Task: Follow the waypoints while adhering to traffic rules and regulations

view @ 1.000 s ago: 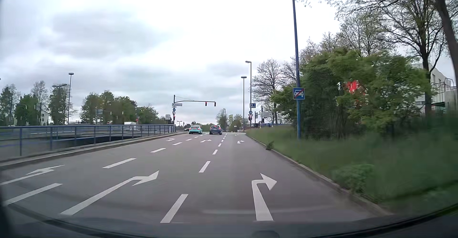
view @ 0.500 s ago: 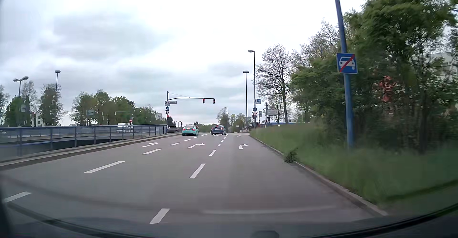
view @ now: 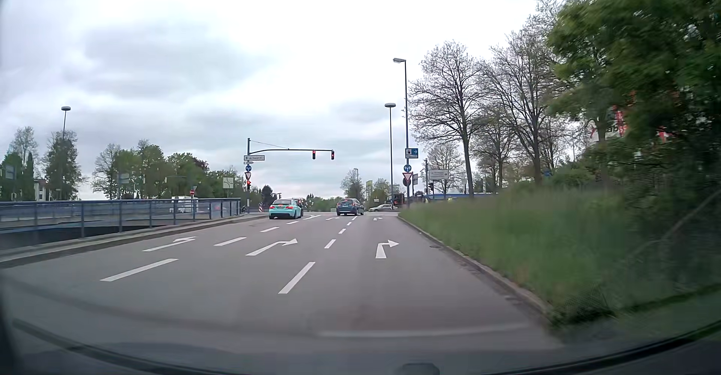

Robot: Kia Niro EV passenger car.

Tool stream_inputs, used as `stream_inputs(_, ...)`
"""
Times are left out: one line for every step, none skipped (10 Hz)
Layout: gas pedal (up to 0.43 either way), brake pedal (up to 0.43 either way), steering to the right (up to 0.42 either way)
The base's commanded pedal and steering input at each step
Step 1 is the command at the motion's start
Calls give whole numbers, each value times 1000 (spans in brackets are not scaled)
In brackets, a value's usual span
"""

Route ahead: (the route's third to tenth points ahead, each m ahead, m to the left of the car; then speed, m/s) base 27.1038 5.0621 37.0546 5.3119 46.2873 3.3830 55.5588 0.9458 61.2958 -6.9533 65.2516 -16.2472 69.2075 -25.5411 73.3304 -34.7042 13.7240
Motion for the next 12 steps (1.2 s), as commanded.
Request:
stream_inputs(0,0,-4)
stream_inputs(0,0,-4)
stream_inputs(0,0,-4)
stream_inputs(0,0,-4)
stream_inputs(0,0,-4)
stream_inputs(0,0,-4)
stream_inputs(0,0,-4)
stream_inputs(0,0,-4)
stream_inputs(0,0,-4)
stream_inputs(0,0,-4)
stream_inputs(0,0,-4)
stream_inputs(0,91,-4)
